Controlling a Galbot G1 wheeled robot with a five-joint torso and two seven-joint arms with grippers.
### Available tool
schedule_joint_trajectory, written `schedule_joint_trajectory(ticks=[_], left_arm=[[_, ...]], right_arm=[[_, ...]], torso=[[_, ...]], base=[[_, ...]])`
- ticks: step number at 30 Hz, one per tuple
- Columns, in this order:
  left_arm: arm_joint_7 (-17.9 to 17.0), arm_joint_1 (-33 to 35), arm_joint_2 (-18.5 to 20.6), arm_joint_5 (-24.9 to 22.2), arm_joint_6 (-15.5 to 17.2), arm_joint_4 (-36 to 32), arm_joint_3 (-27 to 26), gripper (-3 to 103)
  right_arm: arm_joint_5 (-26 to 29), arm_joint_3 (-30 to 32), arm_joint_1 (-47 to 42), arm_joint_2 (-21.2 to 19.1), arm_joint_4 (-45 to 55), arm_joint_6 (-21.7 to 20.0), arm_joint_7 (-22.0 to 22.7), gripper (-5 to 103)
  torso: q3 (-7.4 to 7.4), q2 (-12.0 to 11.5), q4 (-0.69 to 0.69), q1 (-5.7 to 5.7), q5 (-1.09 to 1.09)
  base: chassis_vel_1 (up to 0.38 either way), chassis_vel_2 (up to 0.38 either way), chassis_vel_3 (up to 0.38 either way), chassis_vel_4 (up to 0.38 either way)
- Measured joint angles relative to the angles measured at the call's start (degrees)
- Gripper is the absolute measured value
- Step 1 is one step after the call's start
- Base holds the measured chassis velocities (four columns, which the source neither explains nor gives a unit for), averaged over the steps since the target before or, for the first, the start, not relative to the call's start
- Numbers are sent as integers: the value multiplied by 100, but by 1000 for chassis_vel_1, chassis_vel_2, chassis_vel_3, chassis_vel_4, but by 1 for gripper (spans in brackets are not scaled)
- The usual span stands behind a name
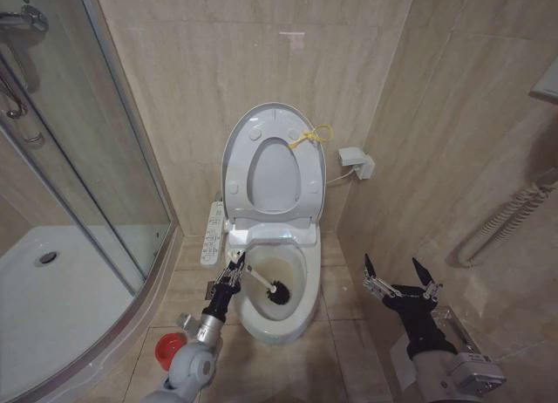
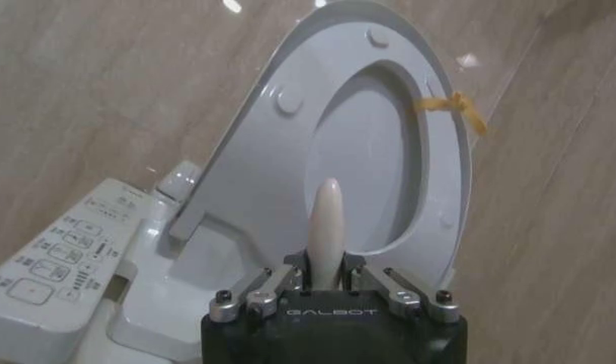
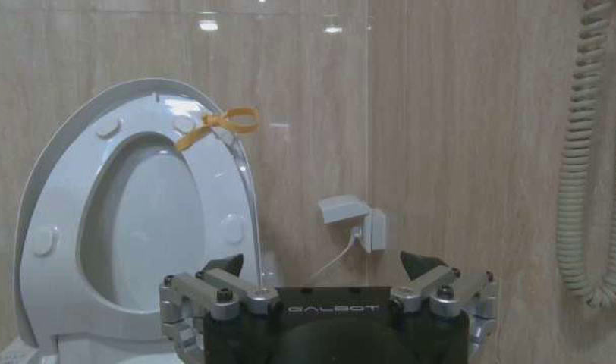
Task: Open the toilet lid, clean the toilet bowl with a toilet brush, close the toilet lid, and flush.
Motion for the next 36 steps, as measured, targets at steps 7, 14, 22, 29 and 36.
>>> schedule_joint_trajectory(ticks=[7, 14, 22, 29, 36], left_arm=[[313, -645, -305, 148, -208, 1040, 211, 22], [461, -1203, -568, 521, -469, 2073, 487, 22], [682, -1220, -670, 254, -489, 2171, 566, 22], [684, -1071, -681, -804, -250, 1538, 549, 22], [633, -957, -667, 4, -320, 1907, 427, 22]], right_arm=[[0, 0, 0, 0, -1, 0, 0, 100], [0, 0, 0, 0, 0, 0, 0, 100], [0, 0, 0, 0, 0, 0, 0, 100], [0, 0, 0, 0, 0, 0, 0, 100], [0, 0, 0, 0, 0, 0, 0, 100]], torso=[[0, 0, -1, 0, 1], [0, 0, -1, 0, 1], [0, 0, 2, 0, 1], [0, 0, 0, 0, 2], [0, 0, 0, 0, 0]], base=[[0, 0, 0, 0], [0, 0, 0, 0], [0, 0, 0, 0], [0, 0, 0, 0], [0, 0, 0, 0]])
